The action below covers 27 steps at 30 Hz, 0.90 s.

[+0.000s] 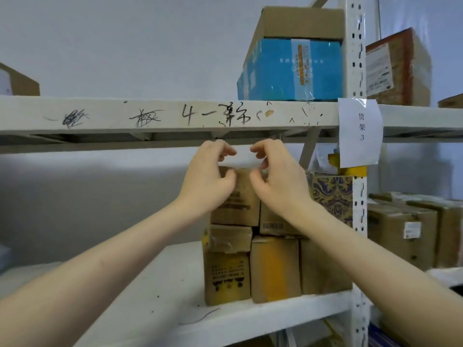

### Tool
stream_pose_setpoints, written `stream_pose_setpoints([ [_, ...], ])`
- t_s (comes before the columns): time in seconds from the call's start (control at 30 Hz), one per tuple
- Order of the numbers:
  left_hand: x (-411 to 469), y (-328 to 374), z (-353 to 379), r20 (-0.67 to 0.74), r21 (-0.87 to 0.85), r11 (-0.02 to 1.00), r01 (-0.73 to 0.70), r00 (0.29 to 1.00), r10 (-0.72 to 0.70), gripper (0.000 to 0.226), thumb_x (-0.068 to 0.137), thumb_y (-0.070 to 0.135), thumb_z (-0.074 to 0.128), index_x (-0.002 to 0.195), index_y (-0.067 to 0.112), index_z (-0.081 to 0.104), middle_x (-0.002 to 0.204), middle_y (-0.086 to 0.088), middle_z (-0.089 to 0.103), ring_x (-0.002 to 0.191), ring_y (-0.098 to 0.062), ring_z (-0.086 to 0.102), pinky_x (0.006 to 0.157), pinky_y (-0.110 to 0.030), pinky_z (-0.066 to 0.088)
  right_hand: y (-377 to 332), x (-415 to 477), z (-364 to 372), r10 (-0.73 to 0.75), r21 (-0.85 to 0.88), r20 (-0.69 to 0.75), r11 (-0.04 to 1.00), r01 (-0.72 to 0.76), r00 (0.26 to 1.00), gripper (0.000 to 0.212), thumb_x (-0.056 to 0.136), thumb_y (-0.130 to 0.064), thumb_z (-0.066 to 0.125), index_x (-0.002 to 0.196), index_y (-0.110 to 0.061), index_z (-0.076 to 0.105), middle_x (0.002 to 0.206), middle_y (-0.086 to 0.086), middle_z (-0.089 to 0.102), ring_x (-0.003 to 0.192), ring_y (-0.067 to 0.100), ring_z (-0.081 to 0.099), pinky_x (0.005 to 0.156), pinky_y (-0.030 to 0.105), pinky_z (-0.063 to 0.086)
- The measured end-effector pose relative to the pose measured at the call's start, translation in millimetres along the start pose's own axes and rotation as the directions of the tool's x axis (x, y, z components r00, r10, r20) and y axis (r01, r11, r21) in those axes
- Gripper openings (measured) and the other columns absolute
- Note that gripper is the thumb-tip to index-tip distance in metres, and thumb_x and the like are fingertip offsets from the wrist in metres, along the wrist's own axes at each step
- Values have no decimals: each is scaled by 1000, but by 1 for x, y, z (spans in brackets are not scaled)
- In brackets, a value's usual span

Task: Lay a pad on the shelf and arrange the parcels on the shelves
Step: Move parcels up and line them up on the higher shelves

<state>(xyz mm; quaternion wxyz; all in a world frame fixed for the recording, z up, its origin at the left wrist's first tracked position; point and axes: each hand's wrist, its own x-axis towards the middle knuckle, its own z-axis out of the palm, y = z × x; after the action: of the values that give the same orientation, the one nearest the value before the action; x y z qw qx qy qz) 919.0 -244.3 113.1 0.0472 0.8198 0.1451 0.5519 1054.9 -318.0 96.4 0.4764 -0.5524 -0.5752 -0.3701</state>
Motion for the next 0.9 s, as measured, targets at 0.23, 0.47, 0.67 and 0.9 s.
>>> stream_pose_setpoints([
  [0.23, -41, -38, 12, 143, -110, 886, 450, 890, -434, 61, 88, 17, 60, 142, 15, 32, 143, -4, 38, 129, -18, 41, 104, -31, 38, -19, -64, 38, 426, 20, -36, 905, -426, 904, 68, 82, -25, 67, 138, -15, 30, 136, 5, 34, 121, 17, 39, 89, 24, 38],
  [0.47, -53, -54, 32, 235, -195, 744, 639, 767, -597, 90, 81, 39, 69, 150, 20, 15, 151, -8, 30, 134, -26, 38, 107, -45, 39, -39, -100, 69, 603, 131, 80, 783, -608, 793, 68, 86, -14, 61, 145, -13, 27, 142, 4, 34, 130, 19, 37, 101, 30, 38],
  [0.67, -59, -51, 38, 115, -120, 746, 655, 756, -645, 117, 56, 60, 79, 145, 23, 13, 141, -7, 36, 127, -26, 43, 99, -48, 46, -49, -105, 71, 473, 396, 146, 777, -490, 869, 59, 85, 3, 57, 138, -18, 42, 129, -3, 48, 118, 9, 47, 101, 30, 45],
  [0.9, -51, -52, 40, -11, -122, 727, 676, 731, -682, 123, 59, 48, 84, 148, 23, 4, 143, -10, 33, 129, -29, 41, 98, -44, 44, -47, -116, 80, 545, 484, 207, 665, -569, 812, 72, 83, -6, 66, 143, -24, 31, 133, -8, 47, 125, 5, 44, 104, 31, 44],
])
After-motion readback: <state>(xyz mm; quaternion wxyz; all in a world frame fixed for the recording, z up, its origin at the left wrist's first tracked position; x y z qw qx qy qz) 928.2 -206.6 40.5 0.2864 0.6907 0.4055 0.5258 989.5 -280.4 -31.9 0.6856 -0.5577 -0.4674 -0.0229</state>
